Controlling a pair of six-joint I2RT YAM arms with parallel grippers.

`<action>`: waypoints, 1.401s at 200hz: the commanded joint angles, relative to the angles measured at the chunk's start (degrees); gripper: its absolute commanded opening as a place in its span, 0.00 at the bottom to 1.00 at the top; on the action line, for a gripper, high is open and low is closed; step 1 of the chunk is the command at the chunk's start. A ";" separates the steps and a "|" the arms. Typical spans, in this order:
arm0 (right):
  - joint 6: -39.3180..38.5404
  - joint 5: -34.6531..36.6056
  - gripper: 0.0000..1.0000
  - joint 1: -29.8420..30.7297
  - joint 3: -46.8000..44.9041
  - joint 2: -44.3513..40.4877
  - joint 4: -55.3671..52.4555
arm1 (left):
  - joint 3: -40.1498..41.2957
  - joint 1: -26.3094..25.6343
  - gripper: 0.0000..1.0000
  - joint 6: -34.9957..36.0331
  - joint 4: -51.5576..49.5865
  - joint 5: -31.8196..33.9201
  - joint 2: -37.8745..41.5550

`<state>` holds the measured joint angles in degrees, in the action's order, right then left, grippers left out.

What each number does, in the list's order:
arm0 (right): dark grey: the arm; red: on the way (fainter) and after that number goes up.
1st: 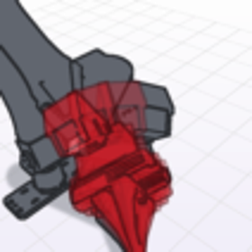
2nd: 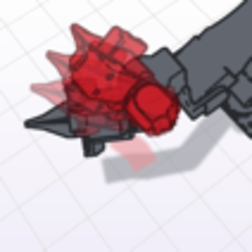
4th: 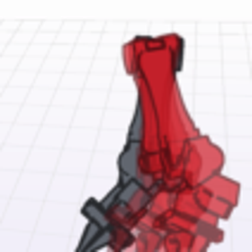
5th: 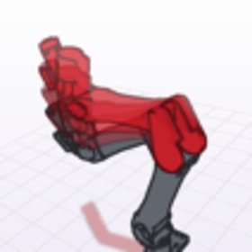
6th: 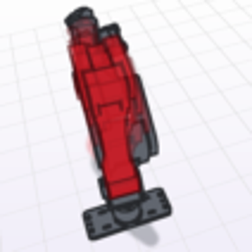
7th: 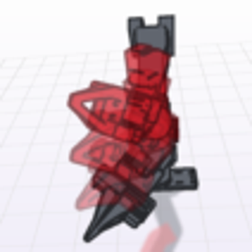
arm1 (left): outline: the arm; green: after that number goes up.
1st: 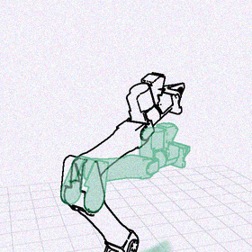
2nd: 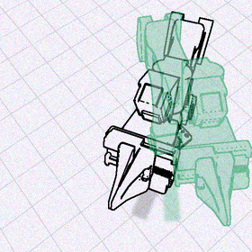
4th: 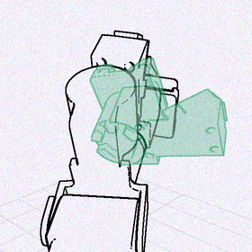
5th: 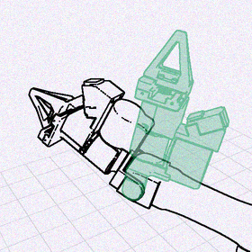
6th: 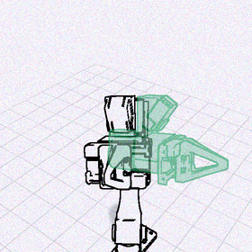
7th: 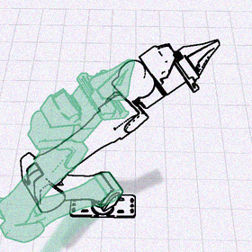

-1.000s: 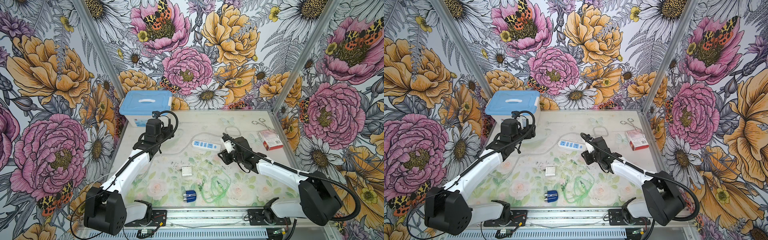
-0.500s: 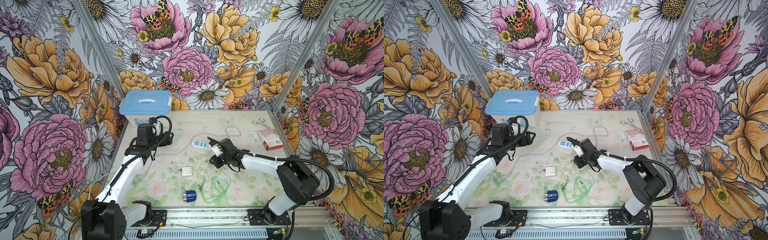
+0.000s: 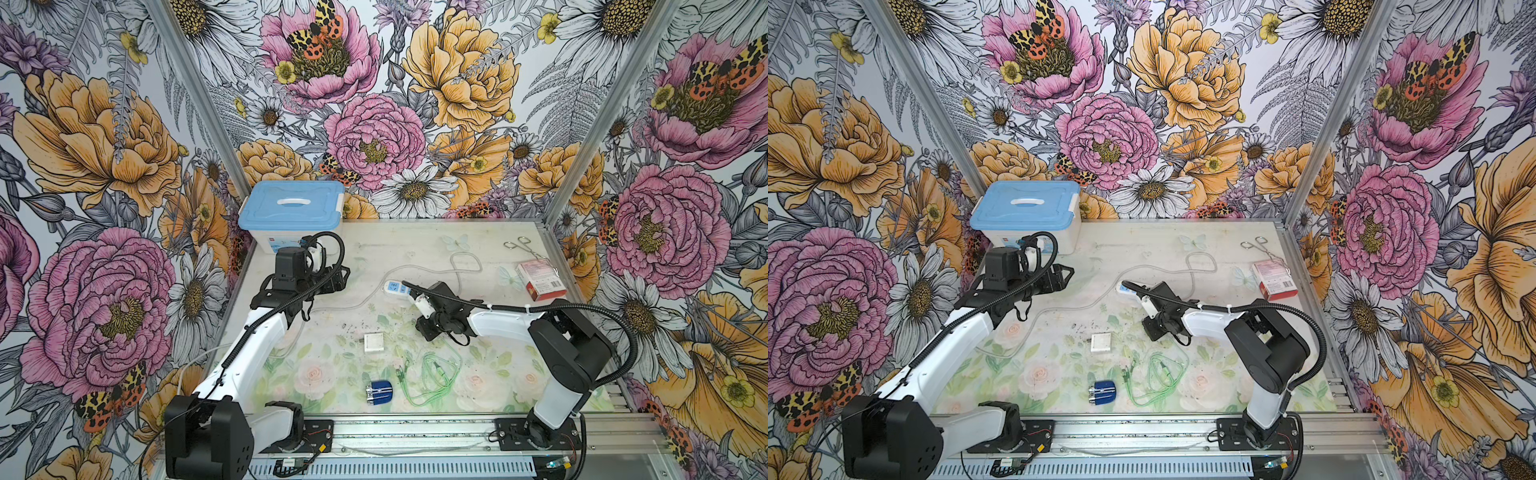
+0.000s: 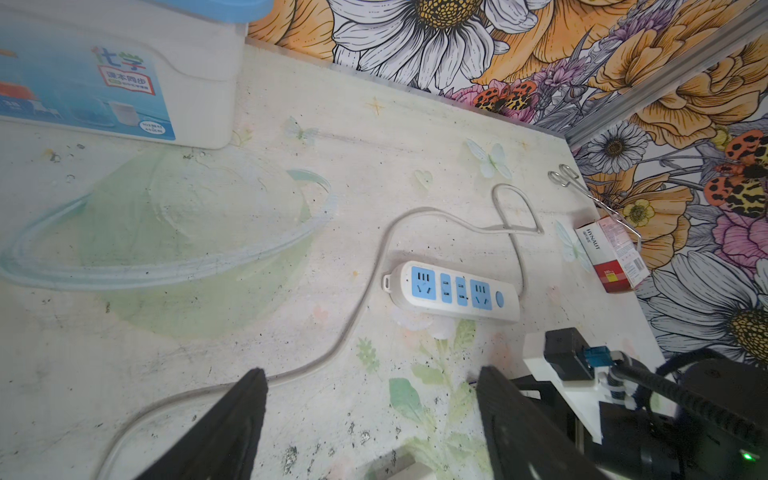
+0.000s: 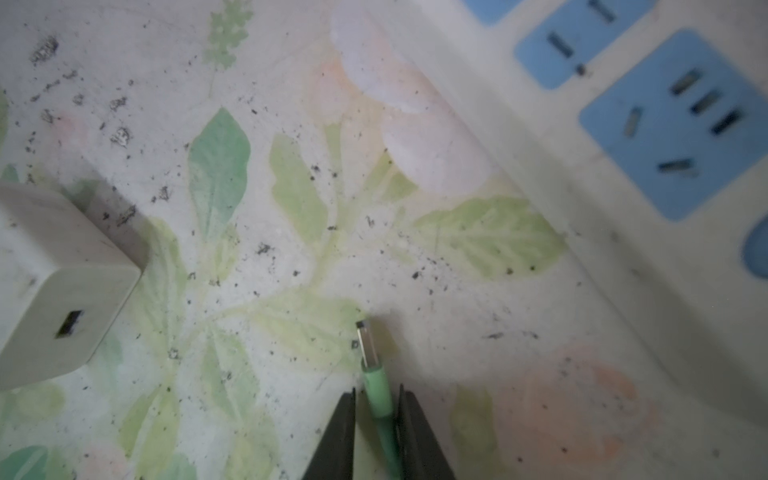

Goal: Charge the electric shaver
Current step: Pick up the charging cable from the center of the board.

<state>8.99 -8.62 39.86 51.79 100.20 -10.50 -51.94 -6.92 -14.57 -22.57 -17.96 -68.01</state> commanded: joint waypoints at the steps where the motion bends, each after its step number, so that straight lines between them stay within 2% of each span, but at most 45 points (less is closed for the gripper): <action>1: -0.58 2.52 0.20 0.66 1.85 1.46 0.57 | -0.20 0.70 0.82 0.94 -0.15 -1.73 -0.21; 41: -0.22 2.82 0.00 0.75 1.56 1.50 0.57 | -0.17 0.79 0.82 0.95 -0.16 -2.03 -0.17; 72: -0.11 1.28 0.00 0.75 2.52 -0.22 0.53 | 0.79 -0.53 0.82 -1.67 1.18 -3.17 -0.78; 97: -0.18 -3.53 0.00 0.23 3.43 -3.85 0.64 | 2.37 -6.36 0.79 -3.20 4.58 -5.68 -2.22; 119: -0.25 -9.22 0.00 -0.05 4.14 -6.05 0.66 | 7.71 -11.00 0.74 -9.47 16.36 -9.84 -4.99; 146: -0.50 -15.59 0.00 -0.91 4.25 -8.07 0.91 | 13.52 -11.13 0.62 -16.54 35.25 -16.28 -8.54; 167: -0.75 -18.86 0.00 -1.34 4.80 -9.05 1.05 | 13.75 -11.22 0.55 -20.68 45.83 -22.75 -13.98; 179: -0.93 -20.22 0.00 -1.51 5.33 -9.57 1.26 | 13.27 -11.83 0.52 -22.56 50.19 -25.10 -17.18; 208: -1.26 -22.36 0.00 -2.53 6.12 -10.10 1.89 | 13.11 -13.03 0.44 -31.03 67.74 -29.87 -24.01; 254: -2.14 -24.42 0.00 -5.59 7.40 -10.45 3.63 | 15.10 -12.86 0.38 -35.82 78.37 -31.96 -28.32; 280: -2.08 -26.09 0.00 -6.70 8.49 -9.60 4.54 | 15.98 -12.95 0.35 -35.09 77.84 -32.05 -27.13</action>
<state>7.84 -31.86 34.04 57.98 91.59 -9.06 -37.19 -19.75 -48.58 49.69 -47.53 -96.09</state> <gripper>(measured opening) 0.080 0.354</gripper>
